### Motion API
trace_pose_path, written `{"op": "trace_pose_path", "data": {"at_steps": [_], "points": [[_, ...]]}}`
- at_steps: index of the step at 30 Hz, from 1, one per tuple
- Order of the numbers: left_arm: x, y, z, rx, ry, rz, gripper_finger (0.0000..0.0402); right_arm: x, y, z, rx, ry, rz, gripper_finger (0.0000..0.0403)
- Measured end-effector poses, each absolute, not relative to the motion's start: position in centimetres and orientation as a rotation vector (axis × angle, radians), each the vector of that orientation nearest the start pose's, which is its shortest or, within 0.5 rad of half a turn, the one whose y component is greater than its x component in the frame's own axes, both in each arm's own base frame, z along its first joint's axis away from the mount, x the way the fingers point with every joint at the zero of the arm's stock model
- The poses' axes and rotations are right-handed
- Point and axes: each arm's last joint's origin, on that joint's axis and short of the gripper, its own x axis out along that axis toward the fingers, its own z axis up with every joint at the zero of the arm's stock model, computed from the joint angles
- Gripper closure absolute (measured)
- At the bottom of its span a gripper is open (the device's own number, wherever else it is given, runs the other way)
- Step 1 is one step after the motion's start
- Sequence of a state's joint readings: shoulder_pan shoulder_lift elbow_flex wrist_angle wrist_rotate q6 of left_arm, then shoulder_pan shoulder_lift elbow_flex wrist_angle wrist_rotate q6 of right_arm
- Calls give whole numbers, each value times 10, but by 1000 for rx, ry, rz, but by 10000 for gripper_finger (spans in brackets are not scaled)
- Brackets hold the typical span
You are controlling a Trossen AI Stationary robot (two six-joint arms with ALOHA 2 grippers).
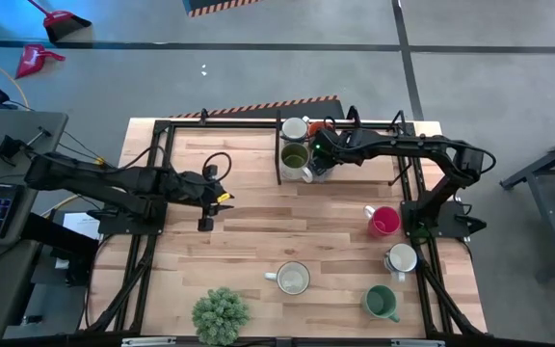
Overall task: Place coffee mugs
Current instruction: Put the blue mug on the shelf, then put the yellow mug on the shelf
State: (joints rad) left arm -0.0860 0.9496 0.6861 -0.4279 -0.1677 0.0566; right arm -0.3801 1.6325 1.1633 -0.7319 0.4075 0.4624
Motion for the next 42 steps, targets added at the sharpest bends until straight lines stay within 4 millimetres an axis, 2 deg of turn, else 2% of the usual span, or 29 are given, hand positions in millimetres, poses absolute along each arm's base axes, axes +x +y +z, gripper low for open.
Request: {"op": "trace_pose_path", "data": {"at_steps": [9, 19, 26, 35, 42], "points": [[195, -11, 250, 201, 684, 91, 286, 290, -128, 222, 359, 1054, -919, 332], [196, -10, 252, 210, 668, 102, 286, 290, -129, 223, 339, 1051, -925, 285], [196, -10, 252, 211, 668, 104, 286, 289, -128, 227, 333, 1033, -934, 276], [196, -10, 252, 211, 670, 104, 286, 278, -124, 251, 336, 954, -935, 276], [196, -10, 252, 211, 670, 104, 286, 259, -115, 285, 337, 839, -906, 276]]}}
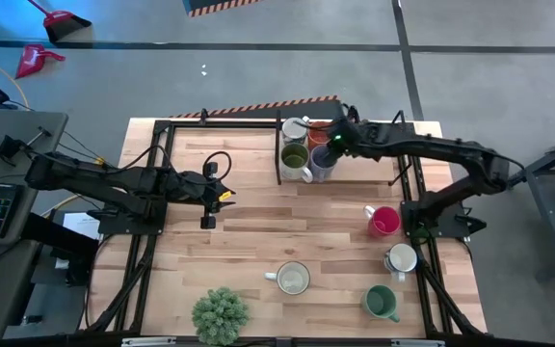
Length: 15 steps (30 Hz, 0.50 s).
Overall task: Place coffee mugs
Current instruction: Put the yellow mug on the shelf
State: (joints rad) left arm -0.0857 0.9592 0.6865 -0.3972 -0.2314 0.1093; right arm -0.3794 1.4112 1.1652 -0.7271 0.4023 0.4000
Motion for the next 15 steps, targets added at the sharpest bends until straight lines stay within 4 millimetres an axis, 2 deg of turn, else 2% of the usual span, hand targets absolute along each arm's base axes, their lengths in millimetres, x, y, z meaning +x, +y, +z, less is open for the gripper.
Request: {"op": "trace_pose_path", "data": {"at_steps": [8, 15], "points": [[196, -10, 252, 210, 662, 104, 286, 227, -90, 330, 368, 701, -660, 276], [200, -11, 259, 195, 585, 109, 286, 197, -52, 350, 352, 712, -423, 276]]}}
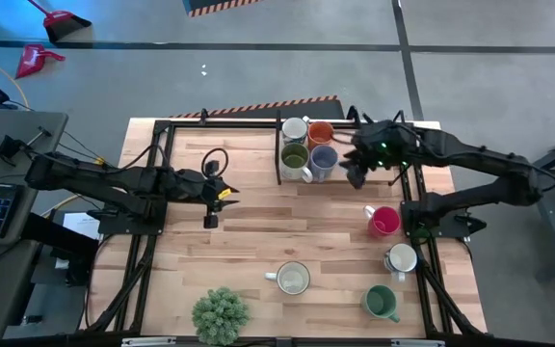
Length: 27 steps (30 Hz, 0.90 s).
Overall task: Place coffee mugs
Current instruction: Put the yellow mug on the shelf
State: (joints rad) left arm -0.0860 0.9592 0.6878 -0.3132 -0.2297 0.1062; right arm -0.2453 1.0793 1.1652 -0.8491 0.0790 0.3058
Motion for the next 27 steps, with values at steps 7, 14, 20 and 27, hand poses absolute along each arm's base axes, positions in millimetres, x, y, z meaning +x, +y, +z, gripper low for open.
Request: {"op": "trace_pose_path", "data": {"at_steps": [7, 14, 20, 27], "points": [[209, -13, 276, 115, 409, 76, 286, 185, -18, 357, 264, 732, -210, 276], [231, -19, 268, -37, 364, 45, 286, 185, -2, 354, 204, 777, -120, 276], [250, -28, 271, 53, 351, 5, 286, 194, 1, 351, 193, 788, -104, 276], [246, -29, 291, 115, 416, 7, 286, 225, 2, 352, 272, 658, -81, 276]]}}
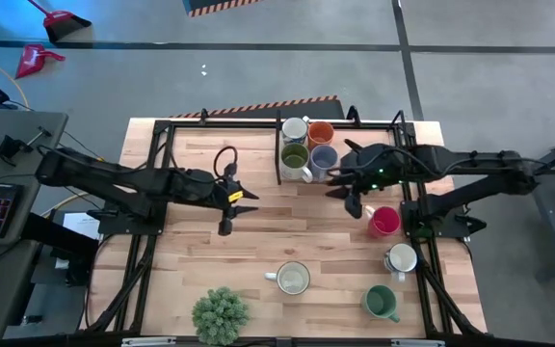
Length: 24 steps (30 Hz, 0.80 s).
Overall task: Place coffee mugs
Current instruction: Put the yellow mug on the shelf
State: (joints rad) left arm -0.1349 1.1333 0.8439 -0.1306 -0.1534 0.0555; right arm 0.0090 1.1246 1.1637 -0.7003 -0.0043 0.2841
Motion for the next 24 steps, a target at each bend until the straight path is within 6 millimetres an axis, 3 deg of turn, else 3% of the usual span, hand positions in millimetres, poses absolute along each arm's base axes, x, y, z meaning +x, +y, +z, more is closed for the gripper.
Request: {"op": "trace_pose_path", "data": {"at_steps": [3, 9, 14, 19, 24], "points": [[240, -27, 293, 128, 456, 35, 286, 241, 10, 347, 277, 646, 5, 276], [231, -26, 290, 116, 520, 54, 286, 271, 33, 318, 245, 757, 80, 276], [230, -25, 290, 115, 528, 54, 286, 296, 53, 300, 189, 747, 149, 276], [240, -29, 295, 2, 442, -12, 286, 295, 54, 298, 88, 756, 107, 276], [265, -38, 277, -62, 448, -52, 286, 284, 47, 312, 48, 707, 66, 276]]}}
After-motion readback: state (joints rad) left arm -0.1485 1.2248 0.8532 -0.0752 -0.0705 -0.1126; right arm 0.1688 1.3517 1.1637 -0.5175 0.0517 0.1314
